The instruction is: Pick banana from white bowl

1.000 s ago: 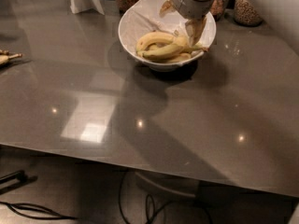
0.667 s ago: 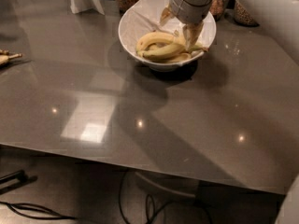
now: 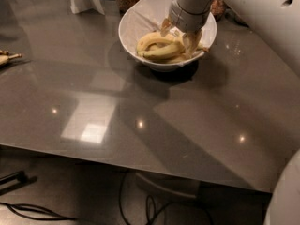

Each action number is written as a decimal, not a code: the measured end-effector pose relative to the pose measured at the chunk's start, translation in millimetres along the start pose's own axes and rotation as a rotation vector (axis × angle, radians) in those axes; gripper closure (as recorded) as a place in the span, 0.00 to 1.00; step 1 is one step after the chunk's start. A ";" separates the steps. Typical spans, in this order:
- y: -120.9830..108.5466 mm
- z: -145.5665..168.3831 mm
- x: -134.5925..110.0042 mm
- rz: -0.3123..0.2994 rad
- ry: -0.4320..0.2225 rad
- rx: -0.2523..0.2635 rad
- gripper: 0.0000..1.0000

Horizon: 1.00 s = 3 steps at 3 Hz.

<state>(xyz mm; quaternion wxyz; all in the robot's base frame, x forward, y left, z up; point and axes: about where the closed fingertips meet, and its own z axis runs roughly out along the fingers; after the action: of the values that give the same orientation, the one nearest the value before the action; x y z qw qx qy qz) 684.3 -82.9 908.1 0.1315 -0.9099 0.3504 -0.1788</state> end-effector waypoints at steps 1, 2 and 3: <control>6.6 5.6 -2.9 -0.002 -0.006 -0.030 0.40; 9.9 6.2 -4.9 -0.010 0.004 -0.052 0.59; 9.3 -0.4 -5.9 -0.020 0.027 -0.065 0.82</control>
Offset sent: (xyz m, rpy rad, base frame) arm -0.0103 -0.0056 -0.0089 -0.0676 0.0352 -0.0083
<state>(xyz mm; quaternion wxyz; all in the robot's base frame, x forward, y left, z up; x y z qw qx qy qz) 674.6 -85.6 903.7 0.0952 -0.9146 0.3488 -0.1809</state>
